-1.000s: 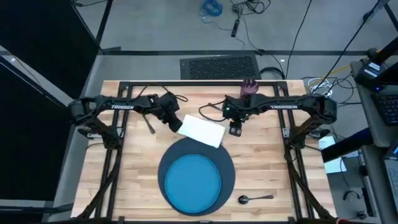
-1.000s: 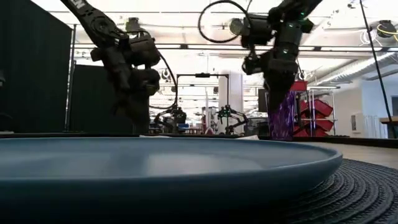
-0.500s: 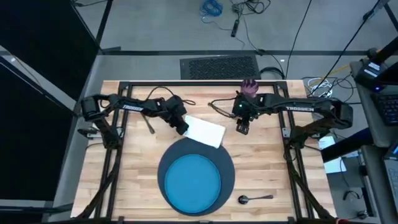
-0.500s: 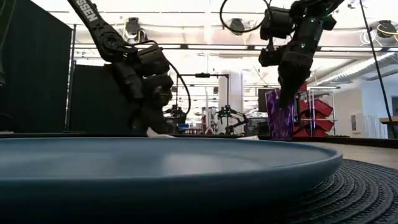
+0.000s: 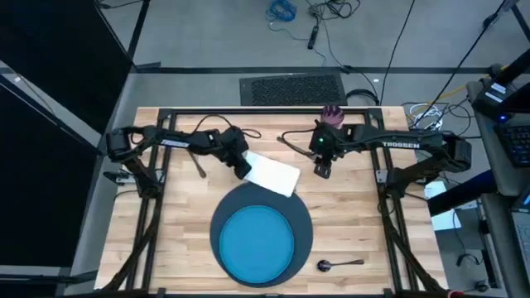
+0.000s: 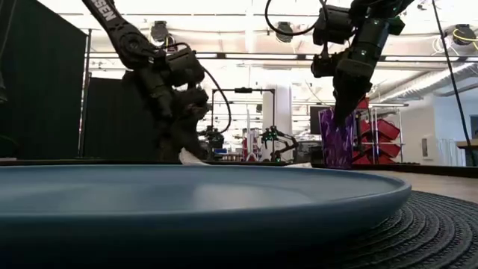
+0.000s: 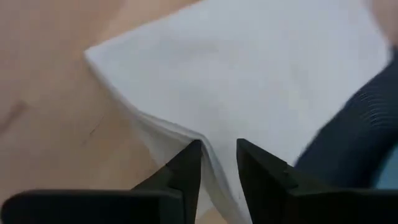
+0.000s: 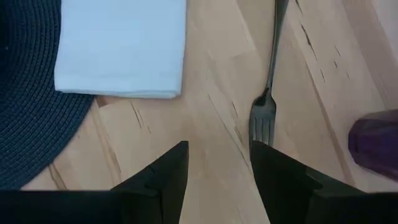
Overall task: Set table place
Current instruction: Move the white napkin beside the dark blue placemat
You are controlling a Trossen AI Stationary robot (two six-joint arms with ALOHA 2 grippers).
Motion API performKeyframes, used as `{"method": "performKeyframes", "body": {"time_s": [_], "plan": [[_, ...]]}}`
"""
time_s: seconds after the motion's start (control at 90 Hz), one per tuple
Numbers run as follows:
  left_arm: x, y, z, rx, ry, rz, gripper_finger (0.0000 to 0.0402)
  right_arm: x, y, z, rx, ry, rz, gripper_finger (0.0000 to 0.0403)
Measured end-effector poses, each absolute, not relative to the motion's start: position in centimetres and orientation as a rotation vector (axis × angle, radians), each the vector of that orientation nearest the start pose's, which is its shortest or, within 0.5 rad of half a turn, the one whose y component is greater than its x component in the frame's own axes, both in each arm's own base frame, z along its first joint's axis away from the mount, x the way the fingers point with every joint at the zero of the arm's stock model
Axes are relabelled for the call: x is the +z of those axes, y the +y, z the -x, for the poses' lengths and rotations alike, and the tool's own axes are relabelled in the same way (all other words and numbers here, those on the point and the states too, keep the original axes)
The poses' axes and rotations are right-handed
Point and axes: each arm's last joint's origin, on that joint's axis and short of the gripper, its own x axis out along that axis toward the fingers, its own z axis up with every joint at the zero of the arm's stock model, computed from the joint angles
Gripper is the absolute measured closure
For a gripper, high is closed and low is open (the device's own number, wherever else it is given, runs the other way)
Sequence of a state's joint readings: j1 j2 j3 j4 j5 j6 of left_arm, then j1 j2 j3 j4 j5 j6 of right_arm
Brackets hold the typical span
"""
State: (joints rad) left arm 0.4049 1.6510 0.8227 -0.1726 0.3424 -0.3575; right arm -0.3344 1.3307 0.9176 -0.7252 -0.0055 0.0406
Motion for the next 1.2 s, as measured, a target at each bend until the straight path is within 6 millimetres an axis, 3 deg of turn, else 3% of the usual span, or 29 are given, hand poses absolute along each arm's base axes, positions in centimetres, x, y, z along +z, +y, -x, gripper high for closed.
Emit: {"method": "performKeyframes", "body": {"time_s": [0.544, 0.867, 0.944, 1.067, 1.2], "plan": [[13.6, 10.8, -27.5, 0.328, 1.035, 0.643, 0.0314, 22.9, -8.1, -23.3, -0.316, 1.117, -0.229, 0.0243], [12.8, 10.4, -28.1, 0.243, 1.049, 0.617, 0.0316, 22.9, -8.1, -23.3, -0.315, 1.118, -0.229, 0.0243], [12.8, 10.0, -28.3, 0.162, 1.054, 0.557, 0.033, 22.9, -8.1, -23.3, -0.315, 1.118, -0.229, 0.0243], [12.7, 9.2, -28.5, 0.08, 1.062, 0.501, 0.0387, 22.9, -8.1, -23.4, -0.315, 1.113, -0.228, 0.0243], [12.8, 9.0, -28.5, 0.102, 1.068, 0.458, 0.0399, 22.9, -8.1, -23.4, -0.315, 1.111, -0.228, 0.0243]]}}
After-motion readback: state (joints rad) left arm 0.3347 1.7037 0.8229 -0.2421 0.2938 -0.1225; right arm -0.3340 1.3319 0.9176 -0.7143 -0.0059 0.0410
